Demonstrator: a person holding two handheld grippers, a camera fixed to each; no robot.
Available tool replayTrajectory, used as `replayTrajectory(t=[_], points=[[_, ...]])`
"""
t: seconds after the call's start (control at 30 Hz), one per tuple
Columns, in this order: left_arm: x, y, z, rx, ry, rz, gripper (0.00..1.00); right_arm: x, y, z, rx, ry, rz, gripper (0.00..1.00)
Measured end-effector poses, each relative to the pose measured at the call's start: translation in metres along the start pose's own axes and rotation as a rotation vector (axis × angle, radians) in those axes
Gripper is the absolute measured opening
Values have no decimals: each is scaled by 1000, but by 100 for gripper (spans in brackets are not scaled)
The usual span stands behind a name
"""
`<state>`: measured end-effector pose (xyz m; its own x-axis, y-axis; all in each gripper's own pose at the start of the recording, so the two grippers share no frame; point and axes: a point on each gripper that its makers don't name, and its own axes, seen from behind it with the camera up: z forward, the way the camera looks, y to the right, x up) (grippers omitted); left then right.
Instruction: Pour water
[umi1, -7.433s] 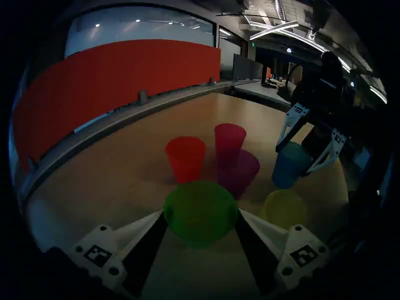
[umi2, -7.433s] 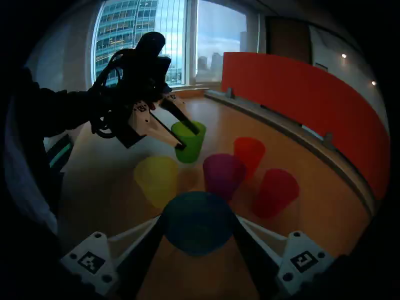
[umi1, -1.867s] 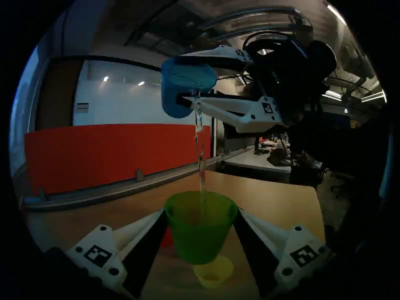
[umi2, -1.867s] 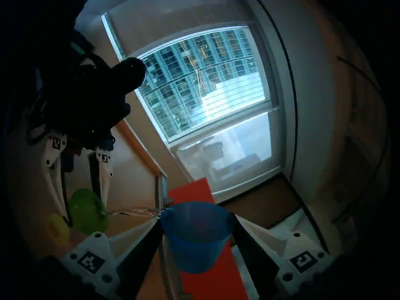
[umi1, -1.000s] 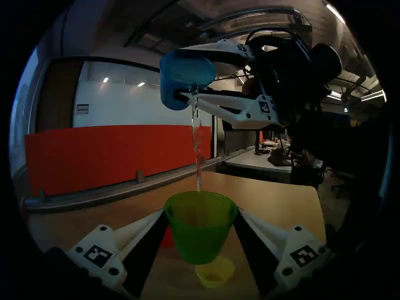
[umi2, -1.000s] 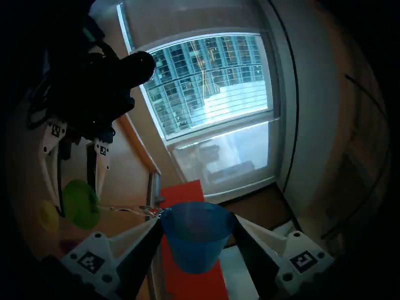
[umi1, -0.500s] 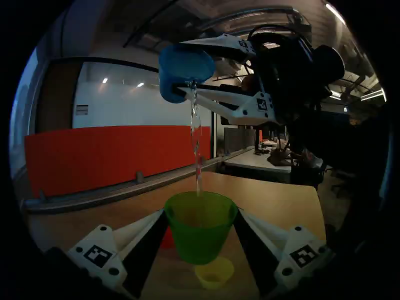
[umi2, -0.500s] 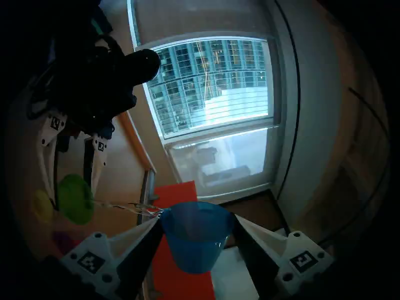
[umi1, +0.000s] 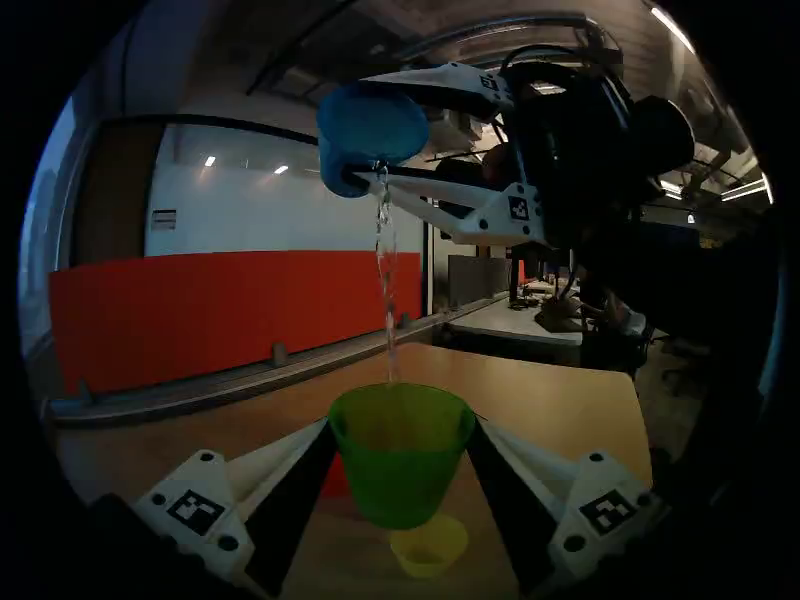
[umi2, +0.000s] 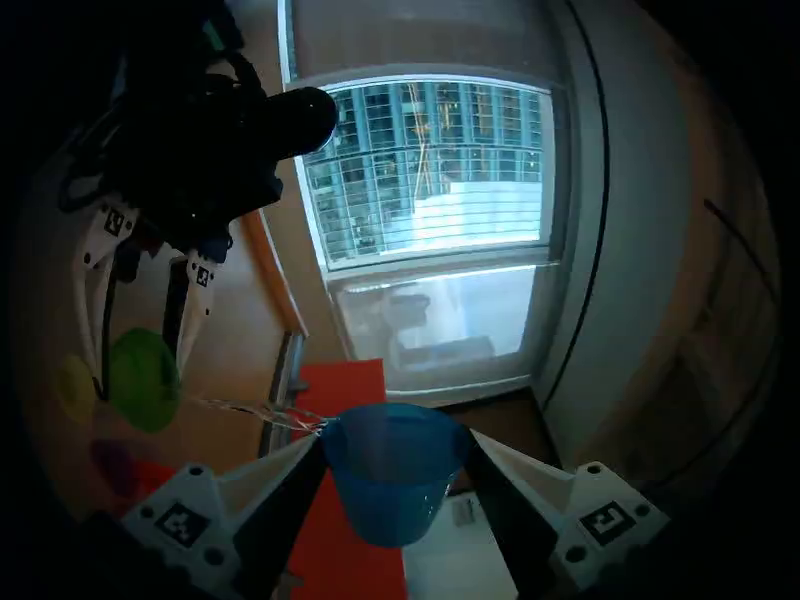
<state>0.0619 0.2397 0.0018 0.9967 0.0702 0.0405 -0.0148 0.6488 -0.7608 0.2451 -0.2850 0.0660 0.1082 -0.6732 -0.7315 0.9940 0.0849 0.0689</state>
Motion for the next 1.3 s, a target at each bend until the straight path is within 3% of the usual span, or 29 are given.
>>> replayTrajectory(t=[1.3], points=[[1,-4,5,7,5,-9,88,9,19,1,-39,11,-245,94]])
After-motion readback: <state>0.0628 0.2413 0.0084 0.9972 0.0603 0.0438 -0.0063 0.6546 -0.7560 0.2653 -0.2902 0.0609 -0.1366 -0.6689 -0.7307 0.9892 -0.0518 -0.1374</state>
